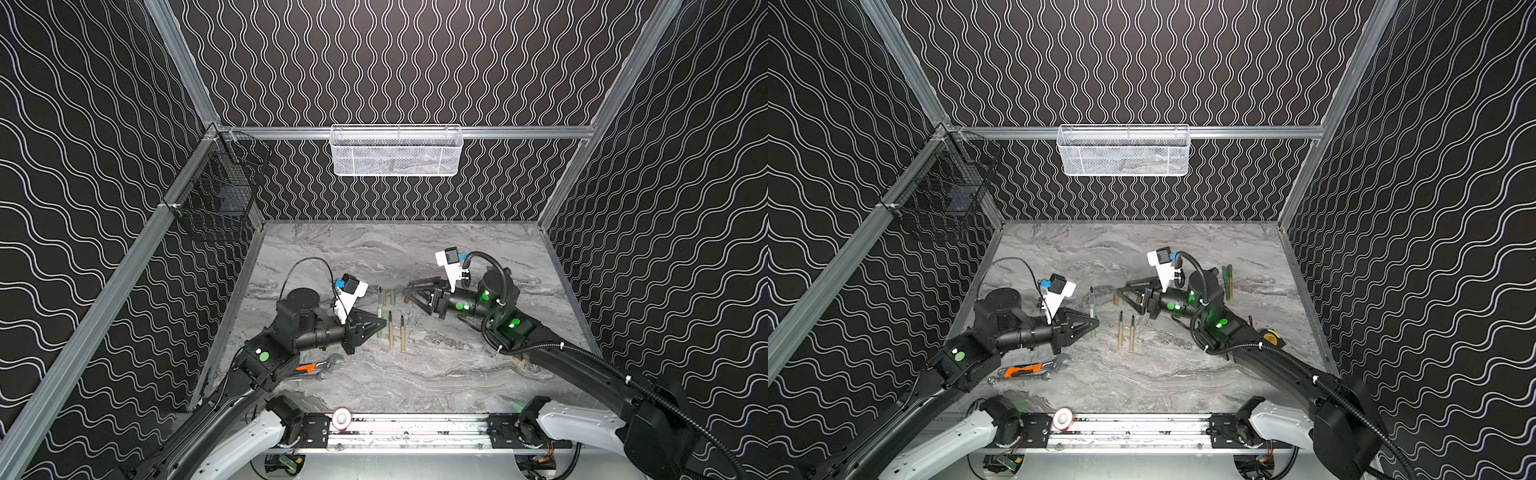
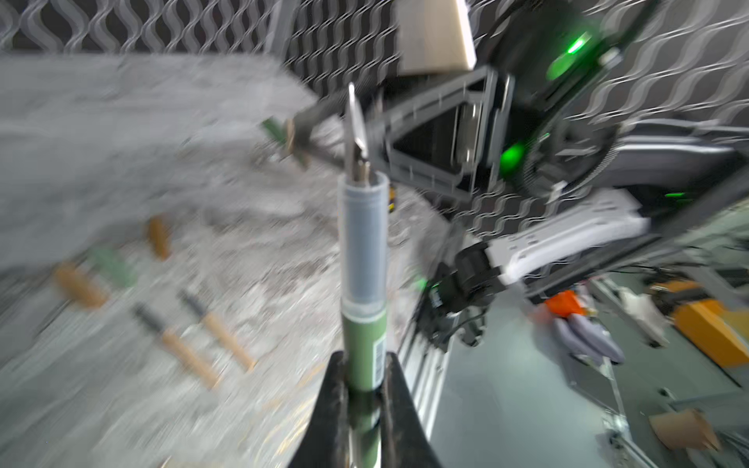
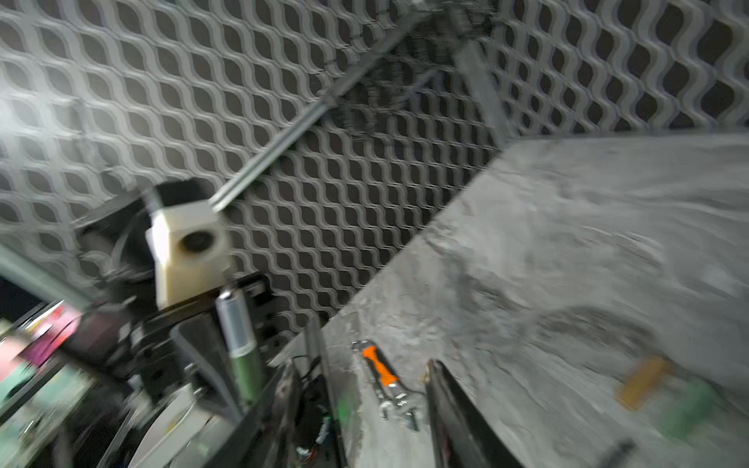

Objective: Insert the pens into the pen caps
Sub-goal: 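Lower the right gripper onto a tan cap and close on it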

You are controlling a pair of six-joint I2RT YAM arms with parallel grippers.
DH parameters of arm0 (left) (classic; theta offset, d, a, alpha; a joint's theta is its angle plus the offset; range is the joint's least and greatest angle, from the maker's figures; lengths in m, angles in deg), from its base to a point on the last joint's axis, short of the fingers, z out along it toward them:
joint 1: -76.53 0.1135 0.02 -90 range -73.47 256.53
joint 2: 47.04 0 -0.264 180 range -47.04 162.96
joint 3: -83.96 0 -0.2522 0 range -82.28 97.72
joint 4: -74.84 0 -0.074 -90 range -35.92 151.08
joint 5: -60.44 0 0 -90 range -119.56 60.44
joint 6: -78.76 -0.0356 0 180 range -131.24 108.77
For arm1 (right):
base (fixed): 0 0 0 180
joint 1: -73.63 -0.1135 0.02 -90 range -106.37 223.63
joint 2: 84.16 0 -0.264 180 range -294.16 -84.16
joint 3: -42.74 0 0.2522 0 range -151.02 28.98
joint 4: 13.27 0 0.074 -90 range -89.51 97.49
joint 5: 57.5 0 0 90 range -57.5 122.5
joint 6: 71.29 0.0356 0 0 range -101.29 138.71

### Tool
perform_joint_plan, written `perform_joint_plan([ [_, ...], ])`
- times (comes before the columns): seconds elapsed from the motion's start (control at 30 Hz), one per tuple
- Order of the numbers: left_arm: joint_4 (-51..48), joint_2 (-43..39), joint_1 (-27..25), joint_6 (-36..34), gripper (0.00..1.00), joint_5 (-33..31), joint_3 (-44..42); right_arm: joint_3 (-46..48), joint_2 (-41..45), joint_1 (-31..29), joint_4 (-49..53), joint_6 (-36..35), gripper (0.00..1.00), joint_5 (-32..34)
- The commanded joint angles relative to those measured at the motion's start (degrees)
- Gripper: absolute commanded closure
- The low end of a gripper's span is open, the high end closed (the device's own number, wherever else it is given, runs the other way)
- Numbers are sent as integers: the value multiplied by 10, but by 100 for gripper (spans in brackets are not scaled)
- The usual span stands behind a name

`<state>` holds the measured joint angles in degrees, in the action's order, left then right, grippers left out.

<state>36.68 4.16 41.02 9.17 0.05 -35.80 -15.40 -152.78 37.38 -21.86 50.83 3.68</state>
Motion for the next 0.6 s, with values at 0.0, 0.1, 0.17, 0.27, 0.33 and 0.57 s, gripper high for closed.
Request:
perform_joint_plan([
  [0.0, -100, -15, 2, -28, 100, -29, 6, -20, -29, 27, 158, 1, 47, 103],
  [0.1, -86, -36, 2, -40, 100, 2, 1, -57, -82, 31, 234, -32, 47, 171],
  [0.17, -78, -49, 2, -48, 100, 7, -7, -92, -133, 33, 277, -52, 47, 190],
  [0.27, -58, -59, 2, -46, 100, 9, -21, -170, -225, 32, 348, -76, 47, 203],
  [0.33, -60, -53, 3, -53, 100, 21, -18, -209, -280, 33, 377, -83, 47, 215],
  [0.57, -50, -65, 3, -52, 100, 34, -22, -293, -417, 34, 402, -85, 47, 230],
])
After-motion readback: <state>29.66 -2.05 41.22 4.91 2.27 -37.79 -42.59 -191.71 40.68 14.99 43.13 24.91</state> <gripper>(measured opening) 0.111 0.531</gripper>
